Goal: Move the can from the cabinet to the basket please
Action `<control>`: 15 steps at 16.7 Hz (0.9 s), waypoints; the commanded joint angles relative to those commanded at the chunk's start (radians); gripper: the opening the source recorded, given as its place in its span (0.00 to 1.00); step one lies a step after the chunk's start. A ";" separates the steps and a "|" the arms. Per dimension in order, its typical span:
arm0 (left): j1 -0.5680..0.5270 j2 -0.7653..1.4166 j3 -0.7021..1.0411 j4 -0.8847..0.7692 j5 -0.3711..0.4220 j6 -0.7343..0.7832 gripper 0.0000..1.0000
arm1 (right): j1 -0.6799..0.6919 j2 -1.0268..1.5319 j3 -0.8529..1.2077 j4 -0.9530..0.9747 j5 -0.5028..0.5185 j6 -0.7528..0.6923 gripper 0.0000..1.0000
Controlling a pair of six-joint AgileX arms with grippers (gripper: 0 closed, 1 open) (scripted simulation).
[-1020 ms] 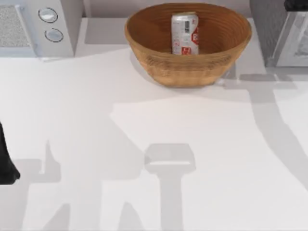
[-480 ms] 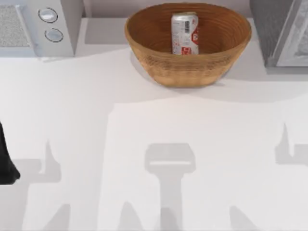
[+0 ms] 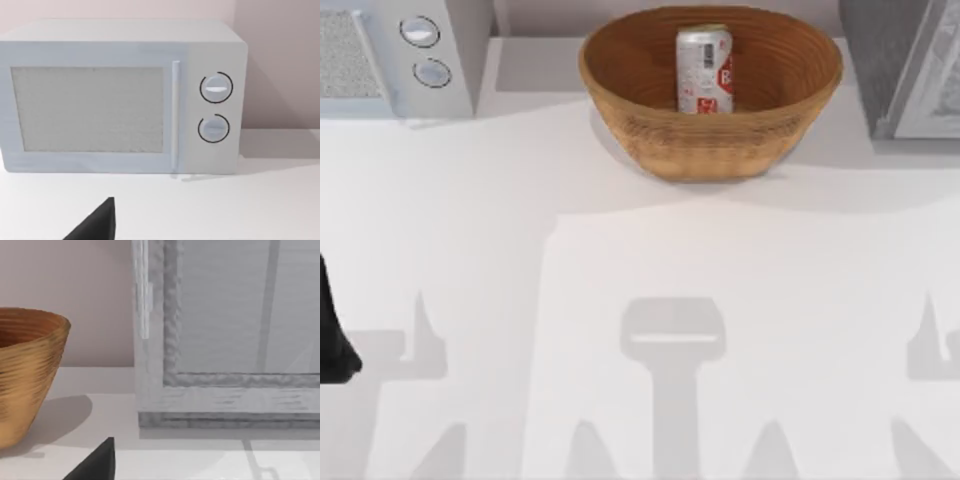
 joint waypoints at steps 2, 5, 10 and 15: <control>0.000 0.000 0.000 0.000 0.000 0.000 1.00 | 0.000 0.000 0.000 0.000 0.000 0.000 1.00; 0.000 0.000 0.000 0.000 0.000 0.000 1.00 | -0.008 0.016 0.006 0.013 -0.010 0.000 1.00; 0.000 0.000 0.000 0.000 0.000 0.000 1.00 | -0.172 0.230 0.070 0.206 -0.174 0.003 1.00; 0.000 0.000 0.000 0.000 0.000 0.000 1.00 | -0.454 0.657 0.167 0.537 -0.449 0.010 1.00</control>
